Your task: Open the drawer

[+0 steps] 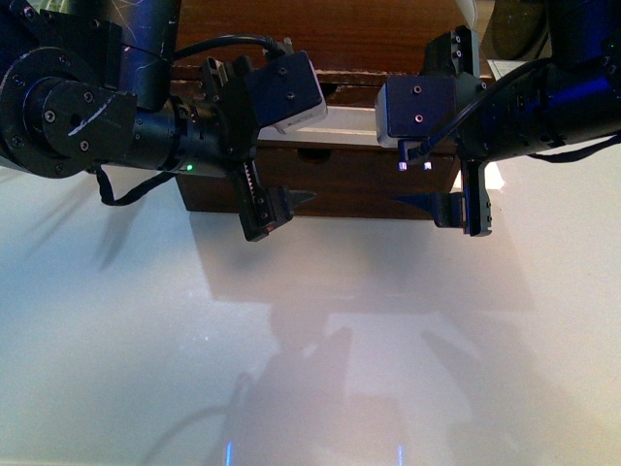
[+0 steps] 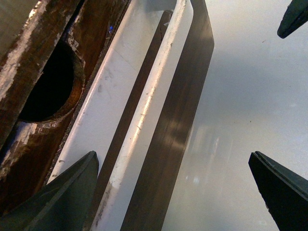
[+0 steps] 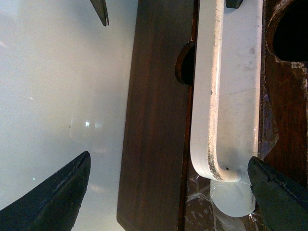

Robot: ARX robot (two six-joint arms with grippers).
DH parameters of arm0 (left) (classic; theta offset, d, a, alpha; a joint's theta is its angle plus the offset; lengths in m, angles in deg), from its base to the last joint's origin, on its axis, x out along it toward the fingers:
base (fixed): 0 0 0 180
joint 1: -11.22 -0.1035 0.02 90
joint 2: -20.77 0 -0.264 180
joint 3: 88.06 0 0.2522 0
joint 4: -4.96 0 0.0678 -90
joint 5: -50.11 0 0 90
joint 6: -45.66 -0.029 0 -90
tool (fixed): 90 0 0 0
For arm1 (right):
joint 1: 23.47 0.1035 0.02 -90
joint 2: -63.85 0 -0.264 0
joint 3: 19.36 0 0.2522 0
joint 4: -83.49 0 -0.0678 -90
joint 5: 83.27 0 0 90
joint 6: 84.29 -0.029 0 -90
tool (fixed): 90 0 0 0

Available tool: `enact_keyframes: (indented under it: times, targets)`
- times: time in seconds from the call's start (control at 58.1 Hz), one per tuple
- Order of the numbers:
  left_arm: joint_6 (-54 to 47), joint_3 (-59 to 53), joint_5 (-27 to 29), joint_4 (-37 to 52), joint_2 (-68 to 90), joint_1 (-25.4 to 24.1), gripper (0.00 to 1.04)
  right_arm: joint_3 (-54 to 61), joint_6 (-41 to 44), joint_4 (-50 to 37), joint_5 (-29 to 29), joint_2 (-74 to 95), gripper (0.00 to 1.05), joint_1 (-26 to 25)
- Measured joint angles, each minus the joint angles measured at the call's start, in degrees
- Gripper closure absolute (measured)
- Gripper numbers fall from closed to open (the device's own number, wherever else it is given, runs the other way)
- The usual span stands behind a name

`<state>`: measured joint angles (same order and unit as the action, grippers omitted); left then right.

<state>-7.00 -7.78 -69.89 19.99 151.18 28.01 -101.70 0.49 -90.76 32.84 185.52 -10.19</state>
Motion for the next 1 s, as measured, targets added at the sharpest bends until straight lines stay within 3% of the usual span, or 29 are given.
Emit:
enact_keyframes:
  times: [0.999]
  targets:
    - [-4.13, 0.79, -1.18, -3.1, 0.13, -0.33, 0.08, -3.67, 1.27, 0.72, 0.0, 4.44, 0.09, 2.08]
